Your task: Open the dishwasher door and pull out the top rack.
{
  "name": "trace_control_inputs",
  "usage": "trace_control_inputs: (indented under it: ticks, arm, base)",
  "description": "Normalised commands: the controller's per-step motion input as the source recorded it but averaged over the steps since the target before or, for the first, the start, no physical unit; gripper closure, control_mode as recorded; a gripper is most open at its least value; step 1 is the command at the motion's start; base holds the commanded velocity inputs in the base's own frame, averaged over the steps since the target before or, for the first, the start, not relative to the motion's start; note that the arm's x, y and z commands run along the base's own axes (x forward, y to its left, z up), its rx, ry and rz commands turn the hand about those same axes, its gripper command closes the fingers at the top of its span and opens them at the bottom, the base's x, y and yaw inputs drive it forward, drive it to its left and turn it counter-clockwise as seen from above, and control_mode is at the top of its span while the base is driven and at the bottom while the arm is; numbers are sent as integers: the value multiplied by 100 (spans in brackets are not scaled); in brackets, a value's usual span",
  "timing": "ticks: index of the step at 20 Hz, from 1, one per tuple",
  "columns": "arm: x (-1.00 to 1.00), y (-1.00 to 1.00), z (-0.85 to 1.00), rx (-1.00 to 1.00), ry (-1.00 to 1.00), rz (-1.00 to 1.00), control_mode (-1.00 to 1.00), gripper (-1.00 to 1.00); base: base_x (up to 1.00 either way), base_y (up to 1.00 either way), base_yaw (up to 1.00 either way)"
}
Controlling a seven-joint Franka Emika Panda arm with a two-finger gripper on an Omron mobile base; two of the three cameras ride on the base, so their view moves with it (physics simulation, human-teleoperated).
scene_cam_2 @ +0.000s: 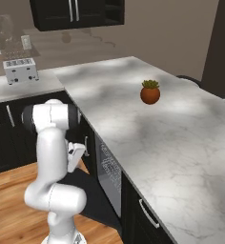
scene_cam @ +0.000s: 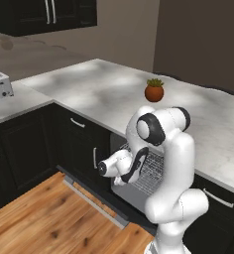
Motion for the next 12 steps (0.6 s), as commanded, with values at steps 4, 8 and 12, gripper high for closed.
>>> trace_control_inputs:
  ticks: [4,8,12]
  arm:
    - [23,0,-13,-7,-1,0,-100,-100]
    - [28,-8,-3,-4,0,0,-100,-100]
    - [40,-14,0,0,0,0,-100,-100]
  base:
    - [0,0,0]
    - [0,0,0]
    - [0,0,0]
